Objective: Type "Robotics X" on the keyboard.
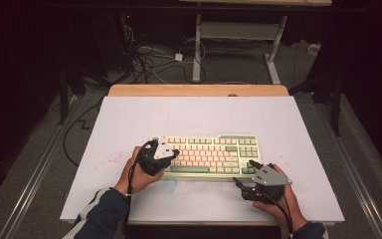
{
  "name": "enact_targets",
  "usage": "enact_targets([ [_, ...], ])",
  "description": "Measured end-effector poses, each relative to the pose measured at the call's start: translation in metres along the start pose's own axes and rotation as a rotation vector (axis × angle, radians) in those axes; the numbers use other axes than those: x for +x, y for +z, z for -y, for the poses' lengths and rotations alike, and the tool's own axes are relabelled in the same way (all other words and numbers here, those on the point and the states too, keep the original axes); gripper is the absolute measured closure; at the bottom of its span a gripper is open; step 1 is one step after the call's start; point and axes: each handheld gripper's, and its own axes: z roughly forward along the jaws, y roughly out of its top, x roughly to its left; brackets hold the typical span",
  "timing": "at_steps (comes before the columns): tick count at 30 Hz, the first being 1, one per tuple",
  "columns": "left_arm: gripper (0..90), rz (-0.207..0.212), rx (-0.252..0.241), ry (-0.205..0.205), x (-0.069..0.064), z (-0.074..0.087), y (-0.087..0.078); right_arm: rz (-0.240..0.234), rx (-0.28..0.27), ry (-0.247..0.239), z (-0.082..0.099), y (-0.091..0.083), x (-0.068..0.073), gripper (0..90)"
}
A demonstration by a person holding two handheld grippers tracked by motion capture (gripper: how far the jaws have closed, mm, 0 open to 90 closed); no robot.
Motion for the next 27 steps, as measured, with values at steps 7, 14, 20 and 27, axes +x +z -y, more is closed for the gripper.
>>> enact_targets([
  [7, 86.5, 0.024, 0.002, 0.002, -0.007, 0.001, -0.001, -0.002, 0.008, 0.001, 0.001, 0.001, 0.000, 24.2],
  [14, 86.1, 0.050, 0.016, 0.018, -0.015, 0.005, -0.003, -0.005, 0.009, 0.000, 0.001, 0.001, 0.000, 24.2],
  [20, 86.3, 0.067, 0.012, 0.024, -0.020, 0.007, -0.005, -0.005, 0.011, -0.001, 0.001, 0.001, 0.001, 24.2],
  [27, 87.1, 0.087, 0.028, 0.042, -0.026, 0.012, -0.007, -0.008, 0.015, -0.003, 0.001, 0.001, 0.001, 24.2],
])
